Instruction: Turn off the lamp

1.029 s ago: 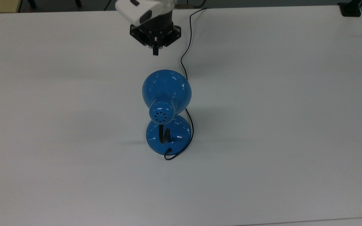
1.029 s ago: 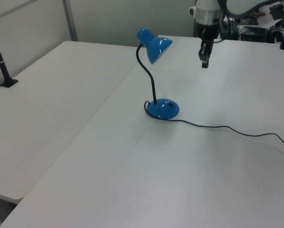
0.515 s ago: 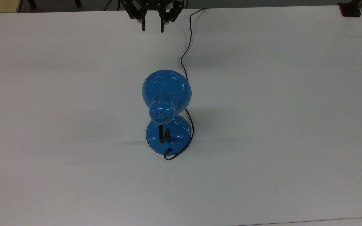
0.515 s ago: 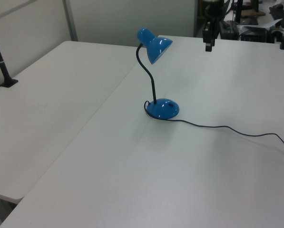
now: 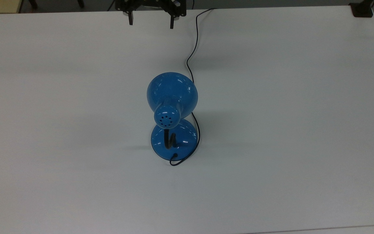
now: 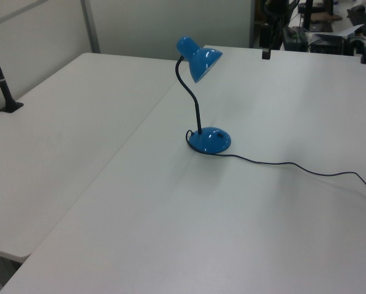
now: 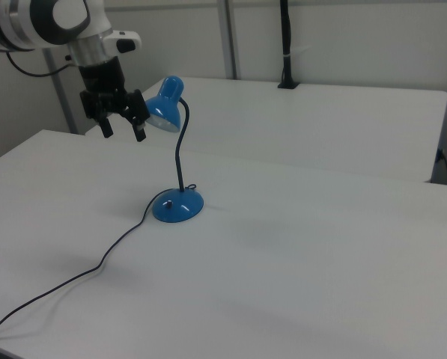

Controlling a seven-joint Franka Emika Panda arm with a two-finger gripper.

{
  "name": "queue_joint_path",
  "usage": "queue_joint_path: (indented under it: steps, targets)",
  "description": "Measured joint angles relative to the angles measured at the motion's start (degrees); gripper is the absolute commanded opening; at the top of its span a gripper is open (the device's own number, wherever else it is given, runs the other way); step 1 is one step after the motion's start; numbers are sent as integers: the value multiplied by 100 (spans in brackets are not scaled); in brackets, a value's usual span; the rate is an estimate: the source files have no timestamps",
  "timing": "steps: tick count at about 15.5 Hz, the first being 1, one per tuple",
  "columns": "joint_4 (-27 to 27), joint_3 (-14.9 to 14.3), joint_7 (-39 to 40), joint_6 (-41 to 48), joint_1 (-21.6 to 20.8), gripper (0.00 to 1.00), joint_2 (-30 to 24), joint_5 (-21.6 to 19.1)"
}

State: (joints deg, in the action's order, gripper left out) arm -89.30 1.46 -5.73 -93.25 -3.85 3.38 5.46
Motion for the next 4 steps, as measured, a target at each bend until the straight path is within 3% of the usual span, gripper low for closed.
queue_joint_path:
  steps: [4]
  targets:
    - [63, -55, 0, 0, 2, 100, 0, 0]
